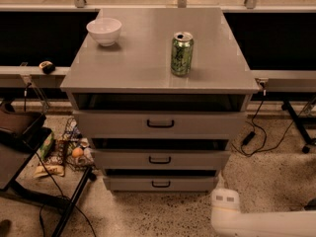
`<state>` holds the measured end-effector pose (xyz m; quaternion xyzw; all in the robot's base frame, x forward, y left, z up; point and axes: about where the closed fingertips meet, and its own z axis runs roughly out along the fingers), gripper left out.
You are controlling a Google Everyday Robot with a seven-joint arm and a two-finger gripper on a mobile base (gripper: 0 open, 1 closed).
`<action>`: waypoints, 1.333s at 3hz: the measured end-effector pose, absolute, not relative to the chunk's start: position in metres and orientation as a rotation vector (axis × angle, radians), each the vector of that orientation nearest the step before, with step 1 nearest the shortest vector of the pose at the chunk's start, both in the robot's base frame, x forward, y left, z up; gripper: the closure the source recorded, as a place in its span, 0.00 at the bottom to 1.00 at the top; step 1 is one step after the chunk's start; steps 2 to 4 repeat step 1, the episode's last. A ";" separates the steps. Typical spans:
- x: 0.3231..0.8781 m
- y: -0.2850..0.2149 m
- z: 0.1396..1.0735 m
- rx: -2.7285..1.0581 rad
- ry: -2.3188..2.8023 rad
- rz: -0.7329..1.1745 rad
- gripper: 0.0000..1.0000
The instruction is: Close bottom drawer
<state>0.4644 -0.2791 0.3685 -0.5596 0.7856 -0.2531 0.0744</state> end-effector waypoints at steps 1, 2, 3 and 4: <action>0.394 -0.304 0.413 -1.759 2.435 -0.786 1.00; 0.394 -0.304 0.413 -1.759 2.435 -0.786 1.00; 0.394 -0.304 0.413 -1.759 2.435 -0.786 1.00; 0.394 -0.304 0.413 -1.759 2.435 -0.786 1.00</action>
Offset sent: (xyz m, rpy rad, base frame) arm 0.0000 0.0000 0.0000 0.0000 0.0000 0.0000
